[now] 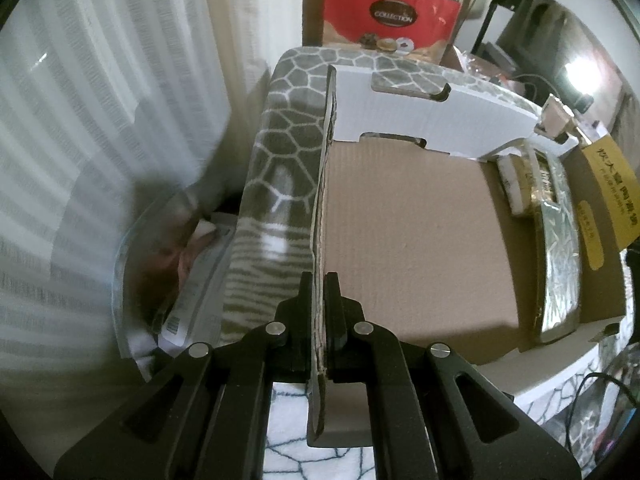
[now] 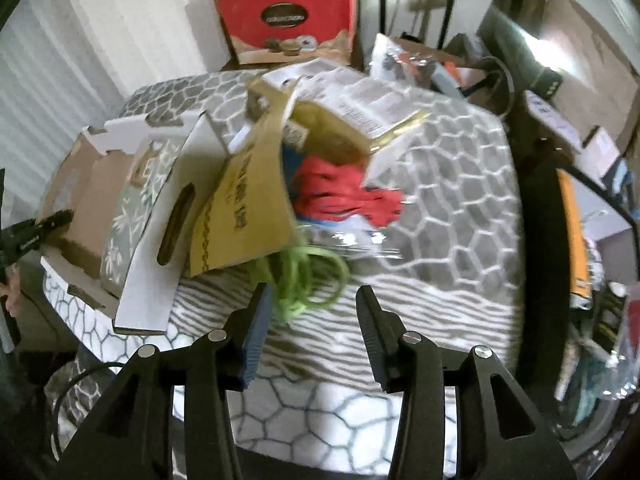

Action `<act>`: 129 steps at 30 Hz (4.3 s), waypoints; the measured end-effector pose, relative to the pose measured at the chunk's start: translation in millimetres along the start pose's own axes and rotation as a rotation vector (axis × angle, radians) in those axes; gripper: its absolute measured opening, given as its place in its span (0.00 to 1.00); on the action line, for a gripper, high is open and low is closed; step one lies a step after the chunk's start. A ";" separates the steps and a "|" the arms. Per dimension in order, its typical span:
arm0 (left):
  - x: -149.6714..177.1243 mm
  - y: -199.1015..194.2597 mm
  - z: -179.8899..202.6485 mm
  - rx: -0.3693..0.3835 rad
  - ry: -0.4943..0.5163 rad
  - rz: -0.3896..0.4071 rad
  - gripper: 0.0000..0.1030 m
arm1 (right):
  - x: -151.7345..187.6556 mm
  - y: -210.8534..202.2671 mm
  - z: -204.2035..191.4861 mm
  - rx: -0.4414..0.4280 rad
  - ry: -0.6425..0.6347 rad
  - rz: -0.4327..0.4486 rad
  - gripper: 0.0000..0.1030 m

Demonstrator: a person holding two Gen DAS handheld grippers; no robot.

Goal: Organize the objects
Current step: 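Reach the right tool back to the pile and grasp the green cord, then lift the lime-green cord bundle with the right tool toward the box, then lower the green cord into the box and open the right tool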

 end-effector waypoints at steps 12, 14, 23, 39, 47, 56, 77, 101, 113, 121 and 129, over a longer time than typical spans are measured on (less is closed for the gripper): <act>-1.0 0.0 -3.1 0.004 -0.004 -0.001 0.04 | -1.1 41.5 -19.9 -0.048 -0.001 -0.016 0.27; -0.9 -0.1 -3.2 0.003 -0.003 -0.001 0.04 | -0.6 38.7 -18.3 -0.029 0.000 -0.015 0.21; -0.9 -1.4 -5.1 0.016 -0.013 0.000 0.04 | 8.3 -19.0 10.4 -0.045 0.060 0.073 0.09; -0.8 -1.2 -4.3 0.016 -0.014 -0.001 0.04 | 8.5 -16.3 18.3 -0.039 0.060 0.065 0.51; -1.1 -1.2 -3.6 0.015 -0.016 -0.002 0.04 | -6.5 33.8 -13.0 0.000 -0.034 0.040 0.56; -2.0 -1.4 -3.9 0.014 -0.014 -0.001 0.04 | -0.8 42.9 -24.9 0.021 -0.073 0.047 0.18; -1.3 -1.8 -3.7 0.024 -0.018 0.002 0.04 | 20.1 -100.6 50.7 0.010 0.123 0.206 0.14; -3.6 -0.7 -4.8 0.025 -0.022 0.000 0.04 | -71.9 -18.9 -154.3 -0.336 -0.027 0.028 0.14; -2.9 0.3 -7.2 0.025 -0.042 0.006 0.04 | -69.1 8.5 -163.5 -0.404 0.114 -0.059 0.15; -3.5 0.2 -4.4 0.027 -0.040 0.006 0.04 | -65.7 47.8 -167.1 -0.433 0.284 -0.209 0.27; -3.3 -0.1 -5.2 0.028 -0.041 0.006 0.04 | -61.2 7.9 -168.6 -0.361 0.137 -0.113 0.36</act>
Point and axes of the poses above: each gripper's, at about its wrist camera, not at the fingertips, and y roughly the way its jaws point, z to its right, x to its underside, the point moved 1 cm from there along y, roughly the way its jaws point, and after that the axes turned 11 degrees about x, right-handed, at the moved point
